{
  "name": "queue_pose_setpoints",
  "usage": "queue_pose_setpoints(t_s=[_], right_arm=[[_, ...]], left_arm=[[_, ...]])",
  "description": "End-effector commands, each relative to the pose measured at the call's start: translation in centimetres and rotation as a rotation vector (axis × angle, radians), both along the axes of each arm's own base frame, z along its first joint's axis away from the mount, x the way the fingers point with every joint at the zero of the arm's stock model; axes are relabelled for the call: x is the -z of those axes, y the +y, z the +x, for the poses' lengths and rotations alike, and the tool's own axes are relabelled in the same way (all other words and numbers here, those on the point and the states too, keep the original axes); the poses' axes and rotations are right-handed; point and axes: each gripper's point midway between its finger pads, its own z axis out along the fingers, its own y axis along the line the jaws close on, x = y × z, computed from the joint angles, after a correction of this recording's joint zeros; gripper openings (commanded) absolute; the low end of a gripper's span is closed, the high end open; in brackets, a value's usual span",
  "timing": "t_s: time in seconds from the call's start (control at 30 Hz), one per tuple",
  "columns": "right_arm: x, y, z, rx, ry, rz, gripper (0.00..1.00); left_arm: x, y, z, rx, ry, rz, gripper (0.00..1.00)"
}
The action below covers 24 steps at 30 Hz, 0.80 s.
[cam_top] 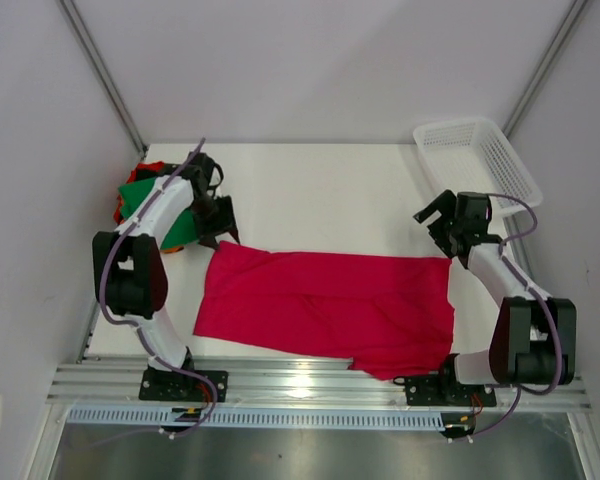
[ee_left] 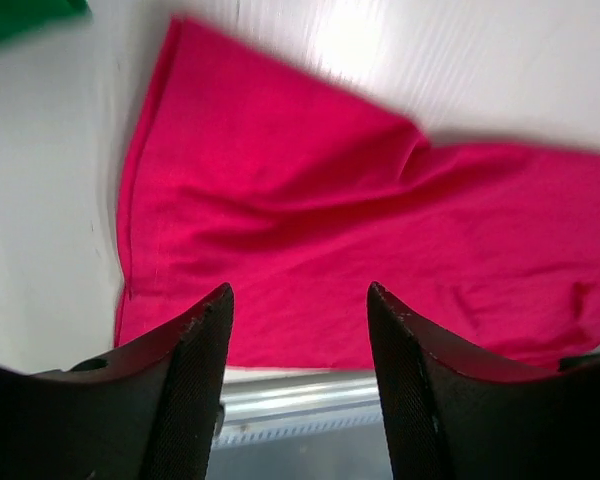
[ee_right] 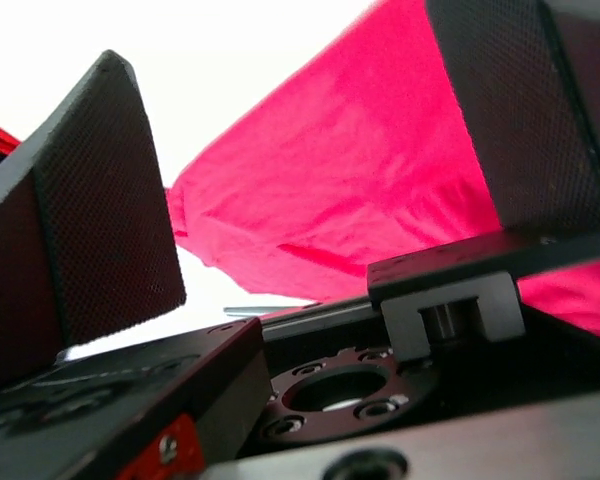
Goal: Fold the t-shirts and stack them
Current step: Fold the flattened tshirt in 1/3 of the way
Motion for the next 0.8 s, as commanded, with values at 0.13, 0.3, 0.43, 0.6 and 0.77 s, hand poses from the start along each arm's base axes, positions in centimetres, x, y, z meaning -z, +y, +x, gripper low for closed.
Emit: queue_pose_setpoints(t_s=[0.13, 0.3, 0.43, 0.6, 0.77], right_arm=[[-6.4, 0.1, -1.9, 0.019, -0.158, -0.007, 0.99], [-8.3, 0.1, -3.0, 0.001, -0.206, -0.035, 0.99], [-9.6, 0.8, -4.2, -0.004, -0.237, -0.033, 0.99], [-10.5, 1.7, -5.7, -0.010, -0.253, 0.009, 0.99], [-8.6, 3.5, -7.1, -0.049, -0.198, 0.036, 0.99]], left_arm=[[-0.4, -0.7, -4.1, 0.082, 0.011, 0.000, 0.60], [-0.2, -0.5, -5.1, 0.100, 0.029, 0.010, 0.60], [0.8, -0.4, -6.2, 0.108, 0.069, 0.015, 0.60], [1.6, -1.0, -7.2, 0.109, 0.075, 0.002, 0.61], [2.9, -2.6, -6.3, 0.118, 0.073, -0.052, 0.60]])
